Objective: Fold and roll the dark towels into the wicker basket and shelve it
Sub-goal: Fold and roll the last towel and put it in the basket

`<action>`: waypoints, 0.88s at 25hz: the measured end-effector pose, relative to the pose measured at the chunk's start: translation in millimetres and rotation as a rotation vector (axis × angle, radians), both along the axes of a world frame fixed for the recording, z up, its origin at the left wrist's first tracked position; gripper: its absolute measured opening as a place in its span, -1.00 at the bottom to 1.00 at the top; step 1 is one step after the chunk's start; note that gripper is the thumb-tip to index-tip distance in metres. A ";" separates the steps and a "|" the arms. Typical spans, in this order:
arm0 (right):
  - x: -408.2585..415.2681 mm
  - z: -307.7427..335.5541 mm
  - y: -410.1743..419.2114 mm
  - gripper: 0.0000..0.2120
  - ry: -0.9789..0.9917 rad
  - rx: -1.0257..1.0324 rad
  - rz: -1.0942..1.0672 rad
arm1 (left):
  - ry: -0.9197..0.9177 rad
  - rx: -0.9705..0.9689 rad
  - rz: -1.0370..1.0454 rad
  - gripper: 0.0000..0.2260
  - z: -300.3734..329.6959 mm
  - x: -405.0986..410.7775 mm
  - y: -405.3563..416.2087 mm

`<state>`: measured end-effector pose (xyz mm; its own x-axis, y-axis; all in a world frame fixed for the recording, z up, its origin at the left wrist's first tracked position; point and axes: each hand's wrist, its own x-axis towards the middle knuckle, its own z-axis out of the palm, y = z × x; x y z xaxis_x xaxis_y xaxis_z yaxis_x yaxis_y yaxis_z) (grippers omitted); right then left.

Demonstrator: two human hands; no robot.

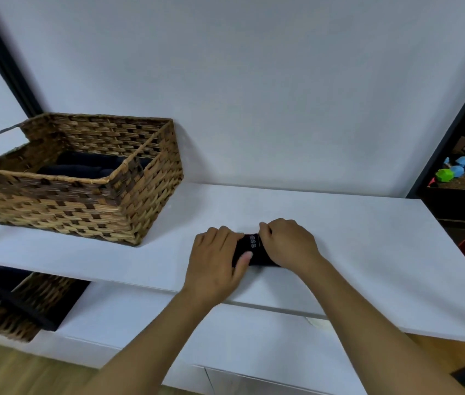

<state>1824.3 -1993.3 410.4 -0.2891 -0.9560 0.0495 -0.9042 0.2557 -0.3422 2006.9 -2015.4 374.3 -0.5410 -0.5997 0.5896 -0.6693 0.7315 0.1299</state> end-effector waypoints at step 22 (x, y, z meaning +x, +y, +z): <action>52.3 5.6 120.3 -0.75 -0.987 -0.192 -0.154 | 0.108 0.776 0.073 -0.74 55.0 -4.5 87.6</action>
